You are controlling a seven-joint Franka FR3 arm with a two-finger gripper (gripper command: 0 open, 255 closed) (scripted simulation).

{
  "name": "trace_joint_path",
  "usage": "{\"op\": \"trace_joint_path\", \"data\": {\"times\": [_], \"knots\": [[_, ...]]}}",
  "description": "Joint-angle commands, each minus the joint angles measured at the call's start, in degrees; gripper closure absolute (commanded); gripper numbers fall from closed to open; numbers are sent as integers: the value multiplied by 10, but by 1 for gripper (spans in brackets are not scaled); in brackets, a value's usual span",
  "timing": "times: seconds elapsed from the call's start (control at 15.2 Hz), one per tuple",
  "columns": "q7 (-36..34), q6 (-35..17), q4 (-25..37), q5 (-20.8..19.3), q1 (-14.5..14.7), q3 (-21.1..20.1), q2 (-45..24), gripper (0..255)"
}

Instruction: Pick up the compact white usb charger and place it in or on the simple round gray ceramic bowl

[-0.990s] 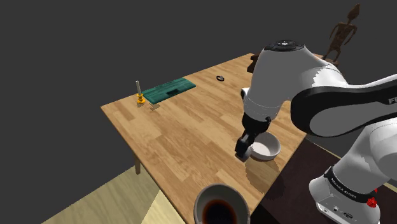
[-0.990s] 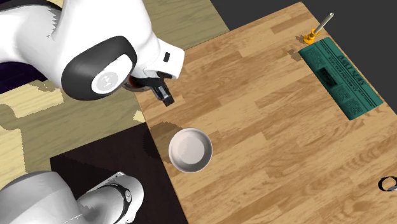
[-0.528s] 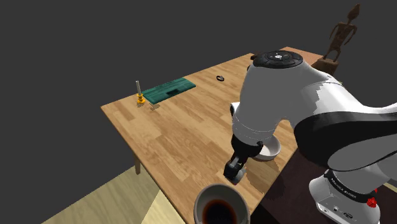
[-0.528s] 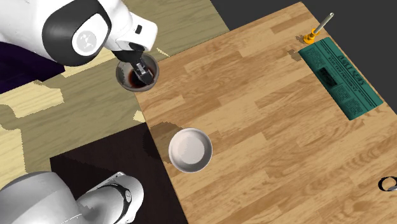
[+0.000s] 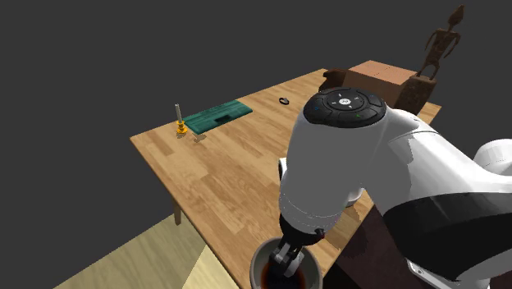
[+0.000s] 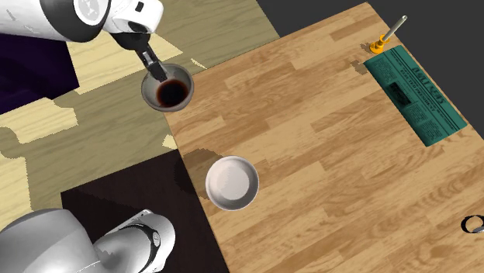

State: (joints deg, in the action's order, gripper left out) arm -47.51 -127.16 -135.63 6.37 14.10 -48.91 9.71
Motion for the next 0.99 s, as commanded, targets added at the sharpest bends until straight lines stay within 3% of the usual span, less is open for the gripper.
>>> {"op": "trace_joint_path", "data": {"times": [0.0, 0.46, 0.73, 0.92], "knots": [[-12, -13, -3, -11, -2, -7, -14, 255], [-53, -71, -24, -63, -13, -22, -68, 255], [-90, -106, -33, -112, -16, -24, -110, 255], [-90, -106, -33, -112, -15, -23, -110, 255]]}}
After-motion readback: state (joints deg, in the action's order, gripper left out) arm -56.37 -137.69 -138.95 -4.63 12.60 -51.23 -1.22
